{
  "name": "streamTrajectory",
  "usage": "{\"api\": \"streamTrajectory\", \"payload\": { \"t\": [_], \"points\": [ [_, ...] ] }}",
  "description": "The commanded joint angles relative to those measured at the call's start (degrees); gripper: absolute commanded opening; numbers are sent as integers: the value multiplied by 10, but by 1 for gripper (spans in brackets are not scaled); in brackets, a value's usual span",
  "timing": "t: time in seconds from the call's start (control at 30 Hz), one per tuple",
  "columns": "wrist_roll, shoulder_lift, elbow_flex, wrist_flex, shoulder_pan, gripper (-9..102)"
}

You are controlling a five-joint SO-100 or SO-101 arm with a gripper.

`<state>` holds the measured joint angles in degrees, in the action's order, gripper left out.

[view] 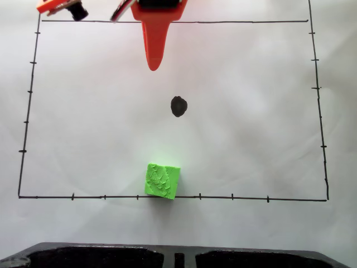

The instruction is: Grasp the colored block, Place it on the black dot, and then return the arm to the default position.

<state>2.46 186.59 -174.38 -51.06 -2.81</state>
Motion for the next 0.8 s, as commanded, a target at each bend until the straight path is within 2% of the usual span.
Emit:
{"api": "streamTrajectory", "payload": {
  "t": [0.0,0.77],
  "points": [
    [0,7,2,-2,-1,0],
    [-14,-19,12,6,-1,0]
  ]
}}
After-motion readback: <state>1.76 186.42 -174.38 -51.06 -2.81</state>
